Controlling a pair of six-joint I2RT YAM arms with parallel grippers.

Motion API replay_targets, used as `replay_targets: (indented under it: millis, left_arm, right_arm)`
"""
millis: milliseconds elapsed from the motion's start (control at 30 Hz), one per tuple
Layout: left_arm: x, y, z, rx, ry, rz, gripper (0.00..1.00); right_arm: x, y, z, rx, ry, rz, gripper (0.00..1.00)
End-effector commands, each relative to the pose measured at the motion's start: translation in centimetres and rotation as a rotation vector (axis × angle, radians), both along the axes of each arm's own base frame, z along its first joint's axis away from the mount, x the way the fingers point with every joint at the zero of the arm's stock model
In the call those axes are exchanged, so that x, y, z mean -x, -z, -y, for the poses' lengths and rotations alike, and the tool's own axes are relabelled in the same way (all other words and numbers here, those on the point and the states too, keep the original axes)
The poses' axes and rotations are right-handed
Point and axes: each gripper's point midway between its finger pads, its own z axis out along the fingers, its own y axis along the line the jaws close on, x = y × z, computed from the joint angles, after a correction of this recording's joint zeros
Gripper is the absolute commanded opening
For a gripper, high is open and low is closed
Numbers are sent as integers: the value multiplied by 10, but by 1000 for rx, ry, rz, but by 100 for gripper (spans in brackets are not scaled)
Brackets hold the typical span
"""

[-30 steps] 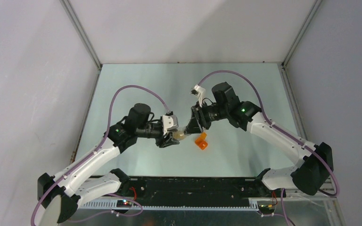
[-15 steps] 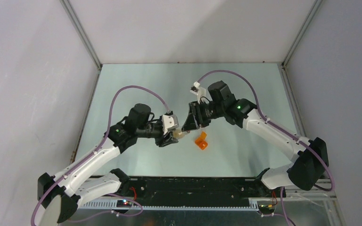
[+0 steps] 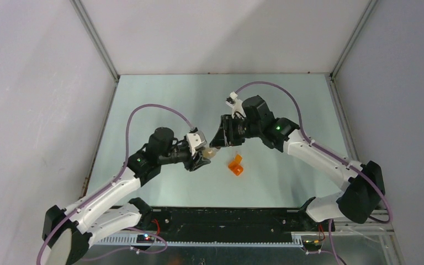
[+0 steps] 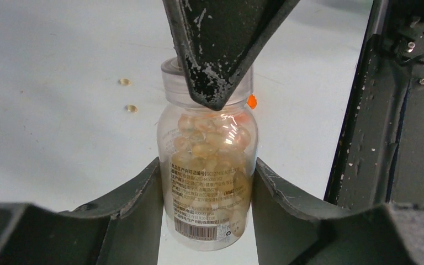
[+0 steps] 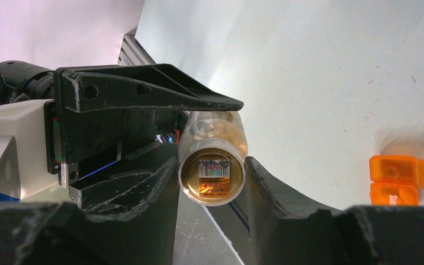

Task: Sort the pills into containers

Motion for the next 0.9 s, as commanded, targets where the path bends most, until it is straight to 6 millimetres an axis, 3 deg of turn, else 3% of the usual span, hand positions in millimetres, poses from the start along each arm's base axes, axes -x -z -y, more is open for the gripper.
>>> replay_targets:
  millis: [0,167,267,567,700,800,867]
  left_arm:
    - [0,-96,29,290,82,219,0]
    - [12,-99,32,319,138,193,0]
    - [18,-100,34,329,168,176,0]
    - [32,-108,43,356,264,124,0]
    - [25,-108,42,344,242,155,0]
    - [11,-104,41,327,179,182,0]
    - [3,-102,40,321,144,198,0]
  right_arm:
    - [22,-31,-9,-94,-147,157,26]
    - [23,-36,13,-103,-221,335,24]
    - [26,-48,24,-149,-253,377,22]
    - [32,-53,33,-165,-311,415,20]
    - [21,-42,31,-119,-208,336,23]
    - [-3,-32,34,-34,64,239,21]
    - [-6,-37,30,-39,181,218,21]
